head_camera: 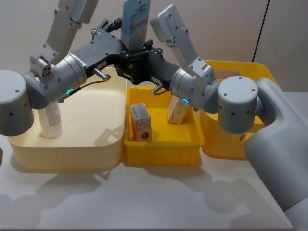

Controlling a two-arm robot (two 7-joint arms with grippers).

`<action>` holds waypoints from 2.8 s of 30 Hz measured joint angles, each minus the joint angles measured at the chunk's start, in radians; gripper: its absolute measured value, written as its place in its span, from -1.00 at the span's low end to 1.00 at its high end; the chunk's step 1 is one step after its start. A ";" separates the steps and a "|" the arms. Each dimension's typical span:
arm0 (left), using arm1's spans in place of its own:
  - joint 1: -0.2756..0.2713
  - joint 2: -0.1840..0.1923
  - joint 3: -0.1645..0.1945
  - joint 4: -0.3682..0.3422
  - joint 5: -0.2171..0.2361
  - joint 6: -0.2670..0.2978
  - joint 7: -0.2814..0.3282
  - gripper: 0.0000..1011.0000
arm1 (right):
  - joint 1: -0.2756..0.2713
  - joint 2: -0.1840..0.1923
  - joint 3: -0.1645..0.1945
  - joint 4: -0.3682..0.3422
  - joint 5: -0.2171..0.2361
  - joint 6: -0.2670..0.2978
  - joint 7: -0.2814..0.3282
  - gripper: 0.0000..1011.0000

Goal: Bimanual collaborative sorting of washing and personal care products

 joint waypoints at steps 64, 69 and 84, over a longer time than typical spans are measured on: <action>0.000 0.000 0.000 0.000 0.000 0.000 0.000 0.98 | 0.083 0.248 0.177 -0.002 -0.073 0.230 0.017 0.32; 0.000 0.000 0.000 0.000 0.000 0.000 0.000 0.98 | 0.129 0.266 0.180 0.046 -0.061 0.270 0.062 0.32; 0.000 0.000 0.000 0.000 0.000 0.000 0.000 0.98 | 0.297 0.287 0.121 0.252 -0.027 0.380 0.278 0.32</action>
